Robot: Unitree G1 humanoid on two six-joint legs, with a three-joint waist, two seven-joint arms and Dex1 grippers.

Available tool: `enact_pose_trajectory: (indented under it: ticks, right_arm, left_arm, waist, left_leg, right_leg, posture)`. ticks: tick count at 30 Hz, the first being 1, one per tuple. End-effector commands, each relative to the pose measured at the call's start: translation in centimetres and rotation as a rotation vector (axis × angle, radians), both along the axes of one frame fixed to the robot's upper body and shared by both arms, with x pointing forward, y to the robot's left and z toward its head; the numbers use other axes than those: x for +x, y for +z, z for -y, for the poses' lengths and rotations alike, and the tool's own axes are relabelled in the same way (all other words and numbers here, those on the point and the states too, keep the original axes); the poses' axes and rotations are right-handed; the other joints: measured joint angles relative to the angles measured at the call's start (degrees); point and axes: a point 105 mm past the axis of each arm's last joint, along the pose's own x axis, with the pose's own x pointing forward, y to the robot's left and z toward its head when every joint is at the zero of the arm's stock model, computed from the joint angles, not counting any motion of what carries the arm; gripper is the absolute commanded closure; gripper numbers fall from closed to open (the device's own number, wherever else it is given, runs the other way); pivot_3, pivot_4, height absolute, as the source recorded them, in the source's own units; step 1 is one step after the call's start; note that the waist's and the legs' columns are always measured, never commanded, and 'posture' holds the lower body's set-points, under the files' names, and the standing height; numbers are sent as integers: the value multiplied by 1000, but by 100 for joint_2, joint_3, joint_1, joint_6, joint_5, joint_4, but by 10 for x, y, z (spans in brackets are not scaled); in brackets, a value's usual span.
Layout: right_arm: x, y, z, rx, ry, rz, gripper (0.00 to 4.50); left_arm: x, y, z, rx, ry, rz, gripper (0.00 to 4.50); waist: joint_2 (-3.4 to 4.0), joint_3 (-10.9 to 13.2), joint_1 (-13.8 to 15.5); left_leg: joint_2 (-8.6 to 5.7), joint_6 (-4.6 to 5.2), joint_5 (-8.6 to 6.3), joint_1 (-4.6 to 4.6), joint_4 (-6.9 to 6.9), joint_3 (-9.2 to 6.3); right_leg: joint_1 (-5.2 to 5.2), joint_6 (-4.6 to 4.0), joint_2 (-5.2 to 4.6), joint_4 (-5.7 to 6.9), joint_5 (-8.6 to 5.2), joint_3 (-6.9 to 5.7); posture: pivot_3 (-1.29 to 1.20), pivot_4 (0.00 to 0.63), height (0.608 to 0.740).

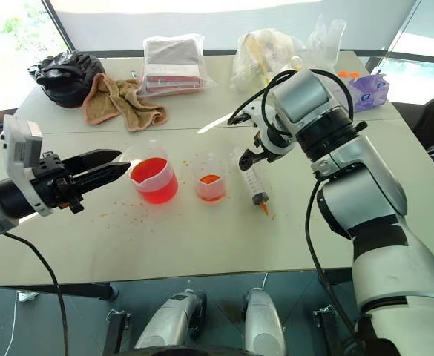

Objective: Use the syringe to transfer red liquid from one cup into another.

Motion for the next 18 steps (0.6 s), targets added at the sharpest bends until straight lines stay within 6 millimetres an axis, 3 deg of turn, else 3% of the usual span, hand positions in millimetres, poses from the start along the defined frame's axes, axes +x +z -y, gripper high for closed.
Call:
enact_pose_trajectory:
  ticks: [1, 11, 14, 18]
  right_arm:
    - [9, 8, 1, -27, -18, 45, 41]
    - [21, -21, -4, -79, -8, 24, 41]
    - [22, -24, -4, -84, 10, 26, 819]
    - [22, -24, -7, -83, 20, 22, 2856]
  left_arm:
    - [-6, 13, 0, -5, 4, 68, 2561]
    - [-9, 12, -2, 0, 29, 74, 2561]
    - [-9, 12, -3, 2, 36, 79, 2561]
    - [-9, 13, -3, 5, 40, 82, 2561]
  waist:
    - [0, 0, -1]
    - [2, 0, -15]
    - [2, 0, -3]
    - [2, -1, -12]
  left_leg:
    - [0, 0, 0, 0, -1, 0]
    - [0, -3, 2, 1, -1, 0]
    - [-1, -3, 2, 1, 0, -1]
    - [-1, -1, 1, 3, 2, -1]
  right_leg:
    - [-1, 0, 0, 1, 0, 0]
    - [-8, 0, 5, 16, 0, 1]
    - [-9, 0, 6, 20, 0, 1]
    - [-8, 0, 7, 25, 0, -1]
  posture:
    - [0, 150, 734]
    - [0, 150, 734]
    - [0, 150, 734]
    - [0, 150, 734]
